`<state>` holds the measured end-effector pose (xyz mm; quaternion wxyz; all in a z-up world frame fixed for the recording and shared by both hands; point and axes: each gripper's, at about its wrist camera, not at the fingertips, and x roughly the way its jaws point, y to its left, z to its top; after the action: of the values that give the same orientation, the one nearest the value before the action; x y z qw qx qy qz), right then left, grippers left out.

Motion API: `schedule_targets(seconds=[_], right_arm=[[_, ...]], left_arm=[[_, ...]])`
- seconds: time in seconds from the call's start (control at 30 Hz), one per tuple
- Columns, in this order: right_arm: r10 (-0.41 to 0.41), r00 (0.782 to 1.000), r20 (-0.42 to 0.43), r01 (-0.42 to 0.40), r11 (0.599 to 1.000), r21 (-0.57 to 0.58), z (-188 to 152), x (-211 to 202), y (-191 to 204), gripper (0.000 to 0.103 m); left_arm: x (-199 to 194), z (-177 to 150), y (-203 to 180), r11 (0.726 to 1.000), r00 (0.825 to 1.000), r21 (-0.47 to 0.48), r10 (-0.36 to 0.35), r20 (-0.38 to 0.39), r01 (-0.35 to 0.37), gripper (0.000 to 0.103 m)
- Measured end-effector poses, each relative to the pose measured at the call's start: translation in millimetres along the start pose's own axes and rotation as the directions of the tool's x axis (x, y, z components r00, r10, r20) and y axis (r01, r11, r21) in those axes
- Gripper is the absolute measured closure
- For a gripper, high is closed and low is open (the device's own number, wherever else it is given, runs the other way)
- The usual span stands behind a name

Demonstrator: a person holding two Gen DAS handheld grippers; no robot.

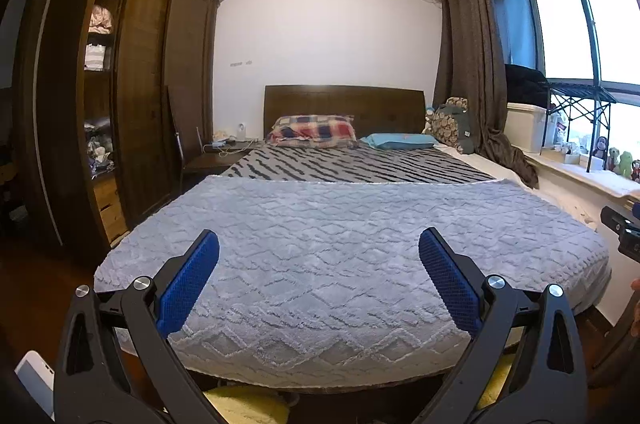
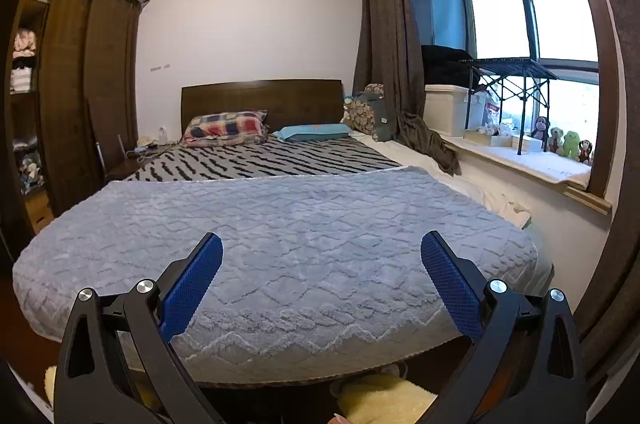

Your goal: Collect trash

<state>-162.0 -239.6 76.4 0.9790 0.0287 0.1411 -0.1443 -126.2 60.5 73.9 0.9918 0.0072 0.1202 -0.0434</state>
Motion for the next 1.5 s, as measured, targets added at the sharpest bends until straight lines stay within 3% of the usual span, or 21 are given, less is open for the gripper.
schedule_targets(seconds=[0.33, 1.5], right_arm=[[0.01, 0.999, 0.048, -0.01, 1.0, -0.006, 3.4, -11.1, 0.8, 0.003], [0.04, 0.999, 0.009, -0.04, 0.999, -0.029, -4.8, -7.5, 10.8, 0.003]], left_arm=[[-2.3, -5.5, -8.3, 0.999, 1.0, 0.024, -0.026, -0.004, 0.026, 0.008], [2.0, -14.8, -5.1, 0.999, 0.997, 0.006, -0.051, -0.054, 0.051, 0.008]])
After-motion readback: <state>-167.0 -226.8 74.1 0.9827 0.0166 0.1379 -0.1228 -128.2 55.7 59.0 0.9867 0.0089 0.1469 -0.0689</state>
